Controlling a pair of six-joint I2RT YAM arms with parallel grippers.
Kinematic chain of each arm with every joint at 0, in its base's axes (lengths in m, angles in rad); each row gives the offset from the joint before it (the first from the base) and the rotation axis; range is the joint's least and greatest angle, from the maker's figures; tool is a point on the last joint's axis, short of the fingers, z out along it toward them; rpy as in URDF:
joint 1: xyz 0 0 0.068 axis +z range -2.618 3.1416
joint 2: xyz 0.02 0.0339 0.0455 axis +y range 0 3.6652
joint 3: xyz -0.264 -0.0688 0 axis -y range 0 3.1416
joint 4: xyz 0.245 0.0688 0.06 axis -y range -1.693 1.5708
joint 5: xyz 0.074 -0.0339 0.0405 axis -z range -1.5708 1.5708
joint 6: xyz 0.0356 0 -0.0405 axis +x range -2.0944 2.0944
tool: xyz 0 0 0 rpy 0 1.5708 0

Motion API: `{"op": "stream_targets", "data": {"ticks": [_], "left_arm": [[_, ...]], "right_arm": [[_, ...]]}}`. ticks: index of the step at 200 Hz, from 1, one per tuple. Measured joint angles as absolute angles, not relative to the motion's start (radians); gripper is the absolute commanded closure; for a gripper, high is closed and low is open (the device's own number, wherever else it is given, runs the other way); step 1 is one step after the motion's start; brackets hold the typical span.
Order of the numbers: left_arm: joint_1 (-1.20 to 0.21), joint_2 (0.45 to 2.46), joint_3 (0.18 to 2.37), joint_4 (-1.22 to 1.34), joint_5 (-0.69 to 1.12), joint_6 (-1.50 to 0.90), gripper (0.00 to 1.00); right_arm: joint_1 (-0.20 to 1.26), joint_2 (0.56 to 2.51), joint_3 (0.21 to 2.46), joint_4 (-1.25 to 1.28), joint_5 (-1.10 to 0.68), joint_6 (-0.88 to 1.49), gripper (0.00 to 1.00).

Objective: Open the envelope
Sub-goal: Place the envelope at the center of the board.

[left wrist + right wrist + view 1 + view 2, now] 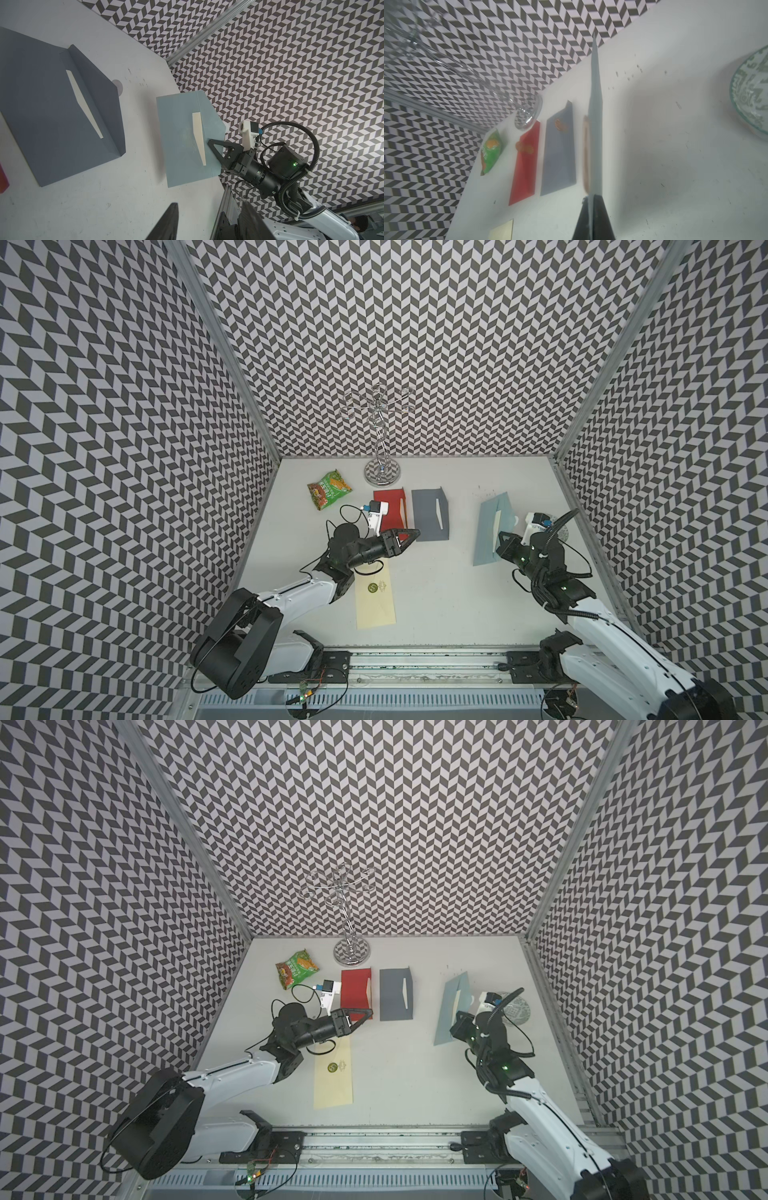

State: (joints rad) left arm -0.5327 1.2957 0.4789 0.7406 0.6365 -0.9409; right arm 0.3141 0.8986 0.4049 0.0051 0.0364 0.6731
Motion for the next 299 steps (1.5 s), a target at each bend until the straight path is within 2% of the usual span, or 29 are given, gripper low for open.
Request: {"op": "stream_targets", "data": {"ticks": [73,117,184,299], "left_arm": [[-0.55,1.246,0.486,0.616,0.576,-0.849,0.49],[-0.55,1.228,0.486,0.589,0.561,-0.825,0.49],[-0.55,1.174,0.484,0.542,0.527,-0.796,0.48],[-0.55,1.155,0.469,0.497,0.498,-0.774,0.48]], "right_arm": [[0.298,1.163,0.424,0.061,0.009,0.627,1.0],[0.284,1.389,0.56,0.06,0.032,0.558,1.0],[0.271,1.573,0.669,0.059,0.078,0.479,1.0],[0.271,1.612,0.706,0.046,0.082,0.441,0.93]]}}
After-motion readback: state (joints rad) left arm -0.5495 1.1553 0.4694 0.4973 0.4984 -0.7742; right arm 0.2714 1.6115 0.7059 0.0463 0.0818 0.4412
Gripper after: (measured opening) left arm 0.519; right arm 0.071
